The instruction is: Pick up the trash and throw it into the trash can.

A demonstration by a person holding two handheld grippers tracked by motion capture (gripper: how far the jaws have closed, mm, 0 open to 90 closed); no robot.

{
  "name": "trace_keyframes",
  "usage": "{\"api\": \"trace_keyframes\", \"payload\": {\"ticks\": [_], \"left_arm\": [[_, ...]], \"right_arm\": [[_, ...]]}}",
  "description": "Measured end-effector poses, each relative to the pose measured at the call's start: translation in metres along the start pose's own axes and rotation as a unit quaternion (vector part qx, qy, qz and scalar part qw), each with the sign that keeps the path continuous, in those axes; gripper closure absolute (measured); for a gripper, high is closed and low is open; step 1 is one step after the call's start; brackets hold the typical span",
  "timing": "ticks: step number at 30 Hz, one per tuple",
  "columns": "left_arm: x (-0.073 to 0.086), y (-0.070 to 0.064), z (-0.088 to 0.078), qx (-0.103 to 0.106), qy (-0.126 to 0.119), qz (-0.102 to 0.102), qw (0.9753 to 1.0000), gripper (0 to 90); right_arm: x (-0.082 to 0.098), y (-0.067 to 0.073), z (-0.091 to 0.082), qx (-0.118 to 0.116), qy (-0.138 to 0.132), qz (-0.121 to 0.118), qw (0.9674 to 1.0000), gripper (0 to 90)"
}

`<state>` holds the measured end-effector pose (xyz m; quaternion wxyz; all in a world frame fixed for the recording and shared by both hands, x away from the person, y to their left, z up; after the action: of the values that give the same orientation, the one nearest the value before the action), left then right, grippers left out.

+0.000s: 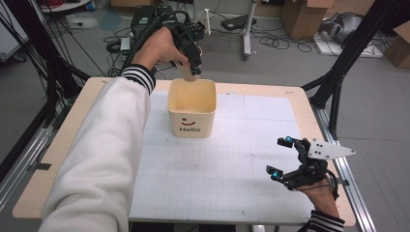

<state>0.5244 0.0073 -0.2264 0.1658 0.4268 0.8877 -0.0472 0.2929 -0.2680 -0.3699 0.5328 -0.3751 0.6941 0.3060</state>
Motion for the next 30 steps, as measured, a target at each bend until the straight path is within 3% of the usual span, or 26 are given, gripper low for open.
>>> {"api": "trace_keyframes", "payload": {"ticks": [8,13,30], "left_arm": [[0.000,-0.002,0.005,0.011,0.009,0.013,0.9998,35.4],[0.001,-0.001,0.008,0.010,0.012,0.007,0.9998,35.3],[0.000,0.000,0.045,0.009,0.034,0.018,0.9992,35.1]], "right_arm": [[-0.001,-0.001,-0.003,0.004,-0.002,0.000,1.0000,0.2],[0.000,-0.002,-0.004,0.006,-0.003,0.002,1.0000,0.3],[0.001,-0.003,-0.006,0.007,-0.002,0.003,1.0000,0.3]]}}
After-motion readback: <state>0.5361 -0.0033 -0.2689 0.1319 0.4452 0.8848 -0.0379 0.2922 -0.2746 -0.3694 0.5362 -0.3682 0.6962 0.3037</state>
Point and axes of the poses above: each handheld gripper's, and its own axes: z roughly forward along the jaws, x roughly out of its underside, y roughly to its left, the point moved 7 cm from there along z, roughly forward along the jaws, and after that the axes turned 2 degrees about x, right-handed, at the moved point
